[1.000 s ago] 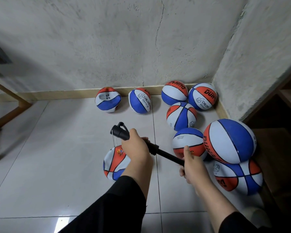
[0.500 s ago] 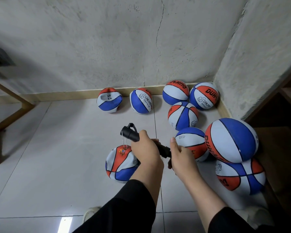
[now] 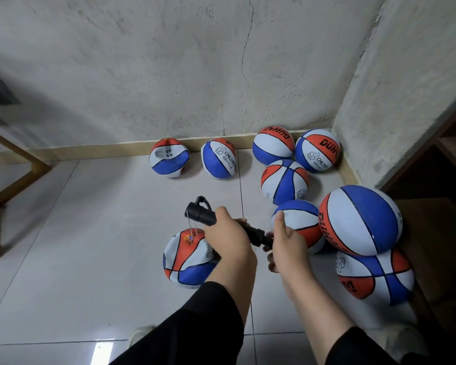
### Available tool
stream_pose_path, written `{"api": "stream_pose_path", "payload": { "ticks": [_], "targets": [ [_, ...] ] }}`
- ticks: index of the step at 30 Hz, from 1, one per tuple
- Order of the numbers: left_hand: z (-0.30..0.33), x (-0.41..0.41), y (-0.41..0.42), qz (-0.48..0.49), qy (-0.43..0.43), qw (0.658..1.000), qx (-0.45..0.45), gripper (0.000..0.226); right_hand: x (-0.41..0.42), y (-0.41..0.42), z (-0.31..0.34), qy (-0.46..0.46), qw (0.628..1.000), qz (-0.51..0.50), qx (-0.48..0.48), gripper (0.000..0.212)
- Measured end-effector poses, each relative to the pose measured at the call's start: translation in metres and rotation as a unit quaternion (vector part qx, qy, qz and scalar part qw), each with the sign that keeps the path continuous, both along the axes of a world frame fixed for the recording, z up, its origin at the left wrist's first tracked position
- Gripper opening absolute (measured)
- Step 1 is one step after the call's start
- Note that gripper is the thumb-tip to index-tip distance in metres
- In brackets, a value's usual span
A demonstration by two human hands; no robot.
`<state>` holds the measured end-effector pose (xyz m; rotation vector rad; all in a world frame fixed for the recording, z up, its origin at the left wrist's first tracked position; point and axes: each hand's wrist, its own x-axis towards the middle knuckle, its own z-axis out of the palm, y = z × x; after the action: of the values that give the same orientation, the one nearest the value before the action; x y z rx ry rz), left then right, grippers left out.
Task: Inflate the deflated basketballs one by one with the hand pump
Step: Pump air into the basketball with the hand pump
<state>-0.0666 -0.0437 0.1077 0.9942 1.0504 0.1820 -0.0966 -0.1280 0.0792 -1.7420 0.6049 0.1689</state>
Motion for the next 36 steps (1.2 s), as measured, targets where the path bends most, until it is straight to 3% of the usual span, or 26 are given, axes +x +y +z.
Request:
{"api": "stream_pose_path", "payload": {
  "ticks": [3,14,20,27,36],
  "targets": [
    [-0.003,-0.005,-0.008,-0.009,0.001,1.000,0.006,0.016,0.001,0.008,-0.001,-0.011,0.999,0.001,-0.038,0.068],
    [-0.007,0.013,0.030,-0.017,-0.006,1.000,0.015,0.023,-0.004,-0.021,-0.018,0.032,0.998,-0.059,0.005,0.068],
    [-0.010,0.005,0.020,-0.005,0.001,1.000,0.002,0.020,-0.007,-0.010,-0.017,0.011,1.000,-0.009,-0.024,0.063],
    [0.000,-0.003,-0.001,-0.001,0.007,1.000,-0.019,0.011,0.007,0.010,0.002,-0.024,0.993,0.040,-0.107,0.074],
    [-0.004,0.015,0.028,-0.023,-0.005,1.000,0.015,0.024,-0.002,-0.020,-0.009,0.043,0.997,-0.058,0.014,0.069]
  ]
}}
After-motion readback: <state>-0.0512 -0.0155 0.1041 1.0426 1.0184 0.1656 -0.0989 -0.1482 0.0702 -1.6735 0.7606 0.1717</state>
